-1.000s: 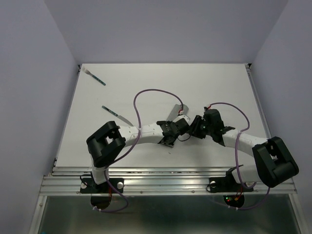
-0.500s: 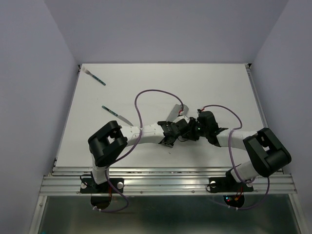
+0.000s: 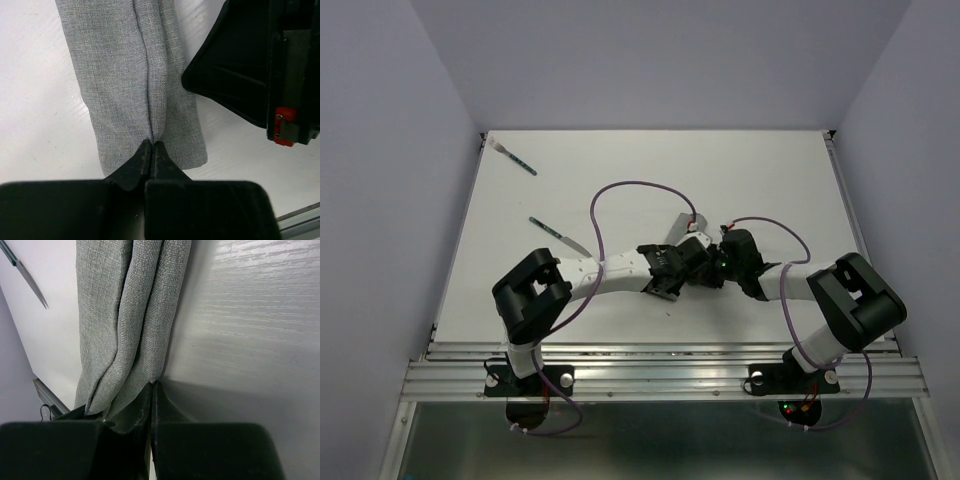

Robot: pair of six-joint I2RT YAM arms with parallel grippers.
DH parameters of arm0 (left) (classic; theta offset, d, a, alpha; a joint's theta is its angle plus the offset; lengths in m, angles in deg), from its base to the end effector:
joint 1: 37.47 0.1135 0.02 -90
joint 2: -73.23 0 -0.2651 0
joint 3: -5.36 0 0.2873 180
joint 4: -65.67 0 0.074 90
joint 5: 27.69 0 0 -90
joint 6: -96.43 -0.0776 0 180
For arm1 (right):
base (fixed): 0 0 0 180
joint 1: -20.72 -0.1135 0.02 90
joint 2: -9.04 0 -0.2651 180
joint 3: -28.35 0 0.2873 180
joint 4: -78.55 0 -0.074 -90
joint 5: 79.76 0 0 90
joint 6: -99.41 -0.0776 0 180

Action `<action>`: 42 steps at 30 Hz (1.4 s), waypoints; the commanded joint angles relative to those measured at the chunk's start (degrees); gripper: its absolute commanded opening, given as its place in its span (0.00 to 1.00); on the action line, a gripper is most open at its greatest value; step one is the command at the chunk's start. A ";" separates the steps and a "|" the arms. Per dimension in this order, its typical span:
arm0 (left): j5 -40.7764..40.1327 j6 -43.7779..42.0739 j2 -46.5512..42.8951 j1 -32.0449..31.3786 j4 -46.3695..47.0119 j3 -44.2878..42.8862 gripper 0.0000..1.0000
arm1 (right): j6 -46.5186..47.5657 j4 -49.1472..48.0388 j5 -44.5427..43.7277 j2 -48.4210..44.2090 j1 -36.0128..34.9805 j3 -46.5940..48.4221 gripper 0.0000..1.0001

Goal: Fold the napkin into a case and place the utensils inside
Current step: Smooth out the smaller rectangle-folded napkin at the center of the board.

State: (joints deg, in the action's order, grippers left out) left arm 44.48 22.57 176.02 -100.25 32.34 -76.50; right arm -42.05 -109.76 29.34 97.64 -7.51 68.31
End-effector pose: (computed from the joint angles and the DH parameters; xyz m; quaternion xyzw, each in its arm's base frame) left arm 0.2194 -0.3745 0.1494 0.3285 0.8823 -0.0788 0.3278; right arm 0.2661 0.1717 0.0675 0.1119 0.8906 0.3810 0.2215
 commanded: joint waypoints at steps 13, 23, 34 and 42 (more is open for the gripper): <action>7.71 1.17 -3.29 1.00 4.66 -2.18 0.00 | -0.04 -3.37 -0.90 -1.06 -0.51 -0.57 0.01; 10.00 1.61 -2.15 1.17 5.90 -2.36 0.00 | 0.05 -2.76 -1.25 -1.85 -0.51 -0.39 0.01; 10.09 1.96 0.84 1.44 7.04 -1.22 0.00 | 0.05 -1.88 -1.87 -2.55 -0.51 -0.30 0.01; 11.41 3.11 0.58 1.87 9.06 0.54 0.00 | 0.22 3.30 -5.81 -8.69 -0.51 -2.32 0.25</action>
State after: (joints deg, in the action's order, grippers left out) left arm 55.02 24.76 177.61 -98.81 39.09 -76.43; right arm -41.88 -108.07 26.89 93.40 -7.51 67.30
